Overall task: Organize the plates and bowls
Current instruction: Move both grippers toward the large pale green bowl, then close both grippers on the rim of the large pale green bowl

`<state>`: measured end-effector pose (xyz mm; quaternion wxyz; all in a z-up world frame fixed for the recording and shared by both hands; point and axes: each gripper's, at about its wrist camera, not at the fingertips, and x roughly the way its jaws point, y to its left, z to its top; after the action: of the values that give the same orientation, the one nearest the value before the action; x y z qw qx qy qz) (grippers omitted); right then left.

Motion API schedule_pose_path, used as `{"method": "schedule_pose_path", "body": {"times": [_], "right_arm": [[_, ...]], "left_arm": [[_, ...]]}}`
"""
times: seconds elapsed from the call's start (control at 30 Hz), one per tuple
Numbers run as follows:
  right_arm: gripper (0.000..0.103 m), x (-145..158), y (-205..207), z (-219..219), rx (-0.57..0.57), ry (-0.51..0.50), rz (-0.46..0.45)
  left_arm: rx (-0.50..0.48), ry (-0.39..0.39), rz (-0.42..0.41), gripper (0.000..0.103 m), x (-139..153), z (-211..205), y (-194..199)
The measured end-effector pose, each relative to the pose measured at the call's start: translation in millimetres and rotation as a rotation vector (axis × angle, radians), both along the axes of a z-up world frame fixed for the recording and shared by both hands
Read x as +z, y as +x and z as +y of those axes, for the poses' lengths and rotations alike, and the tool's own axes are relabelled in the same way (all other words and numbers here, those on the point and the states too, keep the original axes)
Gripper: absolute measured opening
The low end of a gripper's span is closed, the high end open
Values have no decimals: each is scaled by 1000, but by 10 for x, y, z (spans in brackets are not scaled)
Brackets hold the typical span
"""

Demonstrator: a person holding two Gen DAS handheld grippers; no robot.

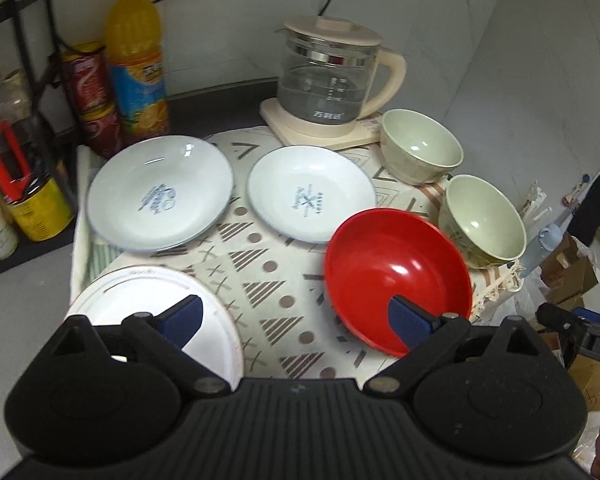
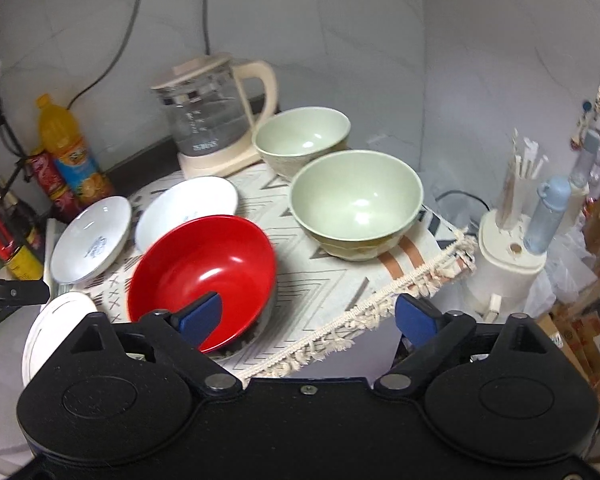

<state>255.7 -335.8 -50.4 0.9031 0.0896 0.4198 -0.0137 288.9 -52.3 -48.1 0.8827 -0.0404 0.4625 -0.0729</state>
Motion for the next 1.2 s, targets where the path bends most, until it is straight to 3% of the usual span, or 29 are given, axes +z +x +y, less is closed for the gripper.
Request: {"method": "schedule_pose_path", "body": {"times": [0.17,0.43,0.77,1.2], "right_arm": [[89,-96,139,-98,-36,-7,36],[89,-211,454,-355,-73,10,55],[90,-371,920,-837,-126,46,84],[89,-592,1343,-1181,-93,59,119]], "left_arm": [[-11,-10,15,96,-67,-134,187],[-24,38,37,95,-147,-480,602],[-117,0,14,95,-119,-1134,1123],[-154,29,73,95,-346,-1725,1619]]}}
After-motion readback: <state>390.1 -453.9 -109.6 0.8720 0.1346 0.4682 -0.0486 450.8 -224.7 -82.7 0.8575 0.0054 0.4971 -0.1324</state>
